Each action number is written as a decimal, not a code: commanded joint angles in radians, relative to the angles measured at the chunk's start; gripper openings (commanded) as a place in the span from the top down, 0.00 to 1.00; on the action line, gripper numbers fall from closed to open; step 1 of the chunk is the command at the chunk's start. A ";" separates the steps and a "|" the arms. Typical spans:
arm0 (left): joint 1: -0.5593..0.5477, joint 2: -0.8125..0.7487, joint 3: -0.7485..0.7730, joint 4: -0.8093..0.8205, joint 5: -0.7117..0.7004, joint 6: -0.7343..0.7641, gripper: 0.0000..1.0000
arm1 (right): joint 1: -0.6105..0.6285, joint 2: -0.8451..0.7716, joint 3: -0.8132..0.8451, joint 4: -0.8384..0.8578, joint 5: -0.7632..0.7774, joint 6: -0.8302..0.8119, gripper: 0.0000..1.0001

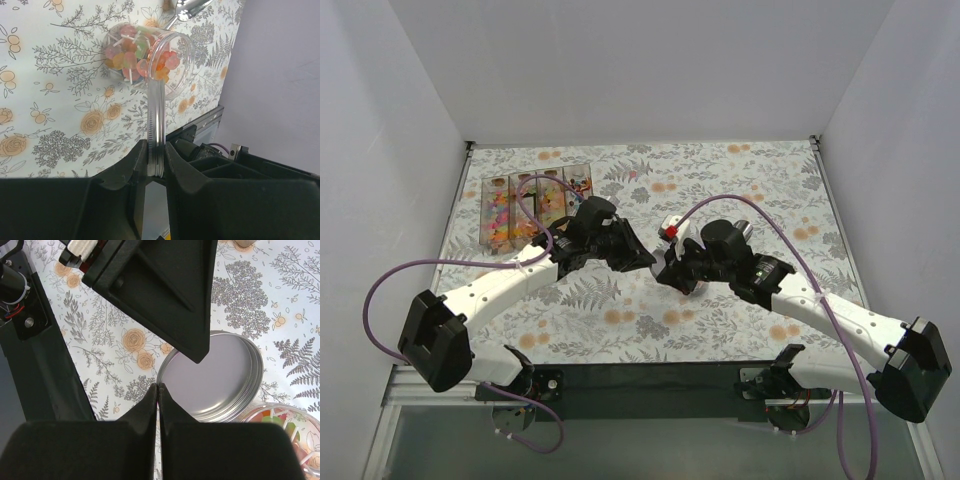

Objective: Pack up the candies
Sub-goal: Pick up the bottle lid at the center of the board.

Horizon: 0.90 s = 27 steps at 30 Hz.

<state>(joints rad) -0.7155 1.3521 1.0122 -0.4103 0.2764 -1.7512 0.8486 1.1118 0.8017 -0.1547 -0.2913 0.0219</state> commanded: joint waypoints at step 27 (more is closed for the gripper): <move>-0.004 0.021 0.215 -0.222 -0.394 0.424 1.00 | -0.362 -0.104 0.011 -0.408 0.135 0.009 0.50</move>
<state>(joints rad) -0.7158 1.3670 1.1847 -0.5953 -0.0242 -1.4425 0.5045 1.0096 0.8192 -0.4984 -0.1509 0.0441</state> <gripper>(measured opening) 0.163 0.508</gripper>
